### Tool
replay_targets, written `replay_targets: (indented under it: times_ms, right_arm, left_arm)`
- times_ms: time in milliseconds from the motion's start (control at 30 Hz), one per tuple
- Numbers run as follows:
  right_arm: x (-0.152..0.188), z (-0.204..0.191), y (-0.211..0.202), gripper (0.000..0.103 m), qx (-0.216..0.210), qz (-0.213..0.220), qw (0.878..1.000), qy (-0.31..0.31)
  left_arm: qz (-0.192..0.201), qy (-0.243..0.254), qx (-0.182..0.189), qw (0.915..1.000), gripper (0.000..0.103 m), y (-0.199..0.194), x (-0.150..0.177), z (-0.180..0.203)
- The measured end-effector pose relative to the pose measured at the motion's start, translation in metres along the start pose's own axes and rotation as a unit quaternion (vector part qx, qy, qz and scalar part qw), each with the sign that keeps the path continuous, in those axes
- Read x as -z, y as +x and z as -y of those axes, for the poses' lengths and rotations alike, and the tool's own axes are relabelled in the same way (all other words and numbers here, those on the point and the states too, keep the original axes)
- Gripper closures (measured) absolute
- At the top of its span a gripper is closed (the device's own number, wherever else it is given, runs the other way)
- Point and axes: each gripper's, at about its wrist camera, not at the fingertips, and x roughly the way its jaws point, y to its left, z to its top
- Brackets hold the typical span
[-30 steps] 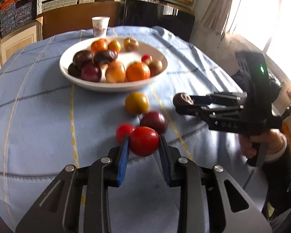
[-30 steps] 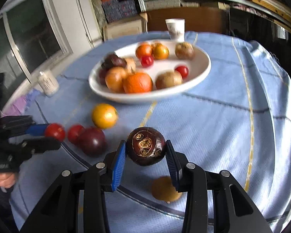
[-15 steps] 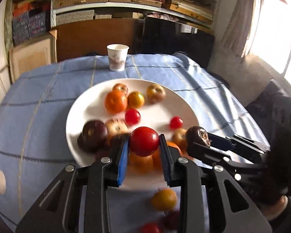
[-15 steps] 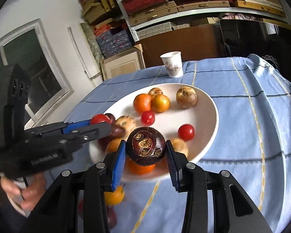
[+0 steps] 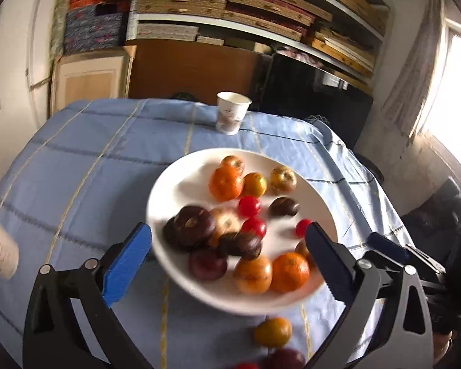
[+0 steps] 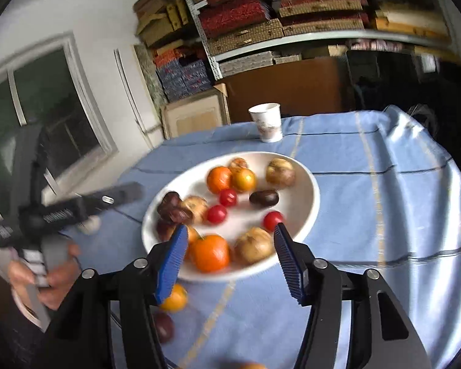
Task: Organize fruits
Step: 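Carry both fruits over the plate and open both grippers to release them, then move the right gripper to a small tan fruit and close on it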
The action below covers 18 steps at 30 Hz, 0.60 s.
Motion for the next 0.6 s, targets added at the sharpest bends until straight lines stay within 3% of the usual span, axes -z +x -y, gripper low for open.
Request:
replay_targets:
  times_ms: [100,233,333,433,600]
  right_arm:
    - [0.017,-0.002,-0.007,0.043,0.022,-0.019,0.999,-0.028]
    - [0.042,-0.009,-0.006,0.043,0.047,-0.066,0.995,-0.061]
    - [0.053,-0.014,-0.007,0.043,0.046,-0.087,0.993,-0.071]
    - [0.060,-0.014,-0.008,0.044,0.045,-0.104,0.991,-0.069]
    - [0.066,-0.015,-0.016,0.048,0.051,-0.111,0.990,-0.073]
  left_arm:
    - [-0.006,-0.001,-0.023,0.9997,0.004,-0.008,0.022,-0.011]
    - [-0.047,0.005,-0.059,0.9972,0.004,-0.011,0.060,-0.029]
    - [-0.070,-0.016,-0.035,0.9968,0.004,-0.016,0.069,-0.039]
    - [-0.063,-0.033,-0.010,0.9974,0.004,-0.026,0.070,-0.043]
    - [-0.047,-0.005,-0.036,0.9983,0.004,-0.035,0.073,-0.035]
